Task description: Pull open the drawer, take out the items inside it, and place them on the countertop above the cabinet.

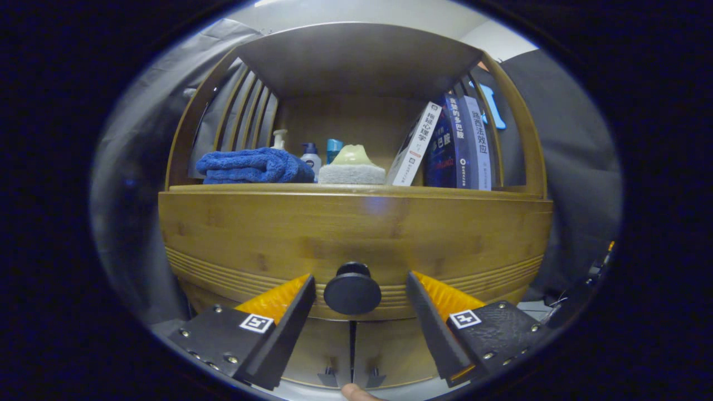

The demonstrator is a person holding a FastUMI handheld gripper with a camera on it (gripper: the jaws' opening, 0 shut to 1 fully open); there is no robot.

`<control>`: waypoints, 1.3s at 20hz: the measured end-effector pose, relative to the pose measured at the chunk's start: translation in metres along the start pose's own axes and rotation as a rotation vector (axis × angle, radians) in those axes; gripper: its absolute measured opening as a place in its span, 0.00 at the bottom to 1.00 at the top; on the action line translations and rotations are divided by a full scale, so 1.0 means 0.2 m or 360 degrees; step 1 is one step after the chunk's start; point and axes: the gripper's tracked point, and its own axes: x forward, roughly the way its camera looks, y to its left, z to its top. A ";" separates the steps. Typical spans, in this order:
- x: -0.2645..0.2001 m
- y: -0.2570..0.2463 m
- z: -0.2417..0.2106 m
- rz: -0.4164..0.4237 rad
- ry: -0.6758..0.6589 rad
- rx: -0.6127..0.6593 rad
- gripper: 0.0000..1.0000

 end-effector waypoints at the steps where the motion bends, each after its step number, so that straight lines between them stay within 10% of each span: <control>1: 0.00 0.00 0.01 0.0003 0.0006 0.0007 0.99; 13: -0.29 0.09 -0.06 0.0144 0.0167 -0.0103 0.99; 26: -1.06 -0.05 0.45 -0.0097 0.0048 -0.0125 0.98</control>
